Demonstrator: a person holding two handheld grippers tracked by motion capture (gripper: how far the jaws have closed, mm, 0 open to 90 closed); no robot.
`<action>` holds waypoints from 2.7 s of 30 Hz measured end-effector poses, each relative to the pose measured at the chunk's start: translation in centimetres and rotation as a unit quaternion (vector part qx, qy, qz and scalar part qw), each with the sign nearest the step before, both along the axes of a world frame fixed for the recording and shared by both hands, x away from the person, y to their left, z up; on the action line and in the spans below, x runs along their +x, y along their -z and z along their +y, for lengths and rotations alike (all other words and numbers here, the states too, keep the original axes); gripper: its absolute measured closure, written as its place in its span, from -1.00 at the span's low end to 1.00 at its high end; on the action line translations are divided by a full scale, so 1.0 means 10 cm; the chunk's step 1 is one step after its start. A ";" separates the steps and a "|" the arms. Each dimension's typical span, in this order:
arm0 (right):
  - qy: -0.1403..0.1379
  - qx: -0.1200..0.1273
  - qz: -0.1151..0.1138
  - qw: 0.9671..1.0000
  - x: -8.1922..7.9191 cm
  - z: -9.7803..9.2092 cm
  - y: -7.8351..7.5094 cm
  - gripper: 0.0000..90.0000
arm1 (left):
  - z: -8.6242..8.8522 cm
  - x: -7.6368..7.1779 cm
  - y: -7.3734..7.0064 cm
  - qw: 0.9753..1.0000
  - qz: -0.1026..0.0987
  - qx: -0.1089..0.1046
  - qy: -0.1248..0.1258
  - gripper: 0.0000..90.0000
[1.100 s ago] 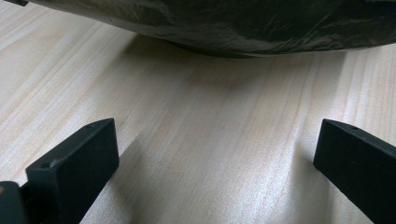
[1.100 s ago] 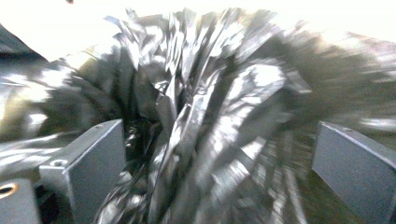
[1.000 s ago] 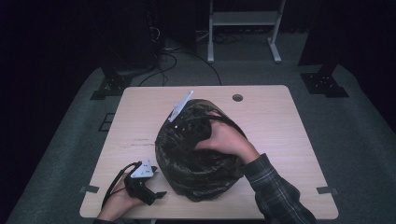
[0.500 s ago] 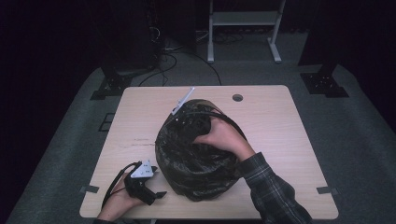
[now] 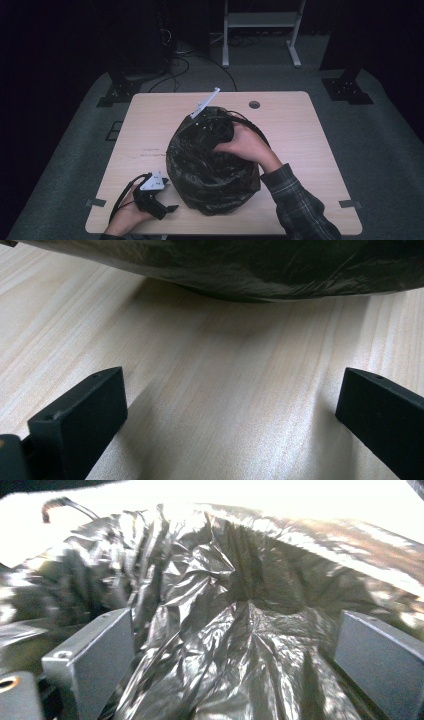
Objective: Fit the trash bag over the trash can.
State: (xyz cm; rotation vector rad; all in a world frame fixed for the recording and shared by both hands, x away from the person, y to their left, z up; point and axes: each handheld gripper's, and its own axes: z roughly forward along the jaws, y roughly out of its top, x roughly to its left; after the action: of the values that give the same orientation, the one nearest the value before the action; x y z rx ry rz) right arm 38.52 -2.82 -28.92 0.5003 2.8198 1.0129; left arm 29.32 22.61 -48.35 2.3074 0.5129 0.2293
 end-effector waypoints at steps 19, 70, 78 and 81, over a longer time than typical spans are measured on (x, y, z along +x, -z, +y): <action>0.058 0.104 -0.036 0.992 -0.15 -1.04 -0.33 -0.95 | 0.00 0.00 0.00 1.000 0.000 0.000 0.000 -1.00; 0.165 0.057 -0.004 0.985 -0.90 -2.03 1.59 -1.00 | 0.00 0.00 0.00 1.000 0.000 0.000 0.000 -1.00; 0.163 0.053 -0.015 0.985 -0.96 -1.98 1.78 -1.00 | 0.00 0.00 0.00 1.000 0.000 0.000 0.000 -1.00; 0.165 0.033 -0.015 0.986 -0.96 -1.94 1.88 -1.00 | 0.00 0.00 0.00 1.000 0.000 0.000 0.000 -1.00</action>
State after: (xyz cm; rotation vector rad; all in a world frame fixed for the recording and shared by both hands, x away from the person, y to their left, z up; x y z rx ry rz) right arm 28.89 -22.23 -47.70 0.9127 2.5645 1.0346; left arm 29.32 22.60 -48.35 2.3083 0.5137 0.2293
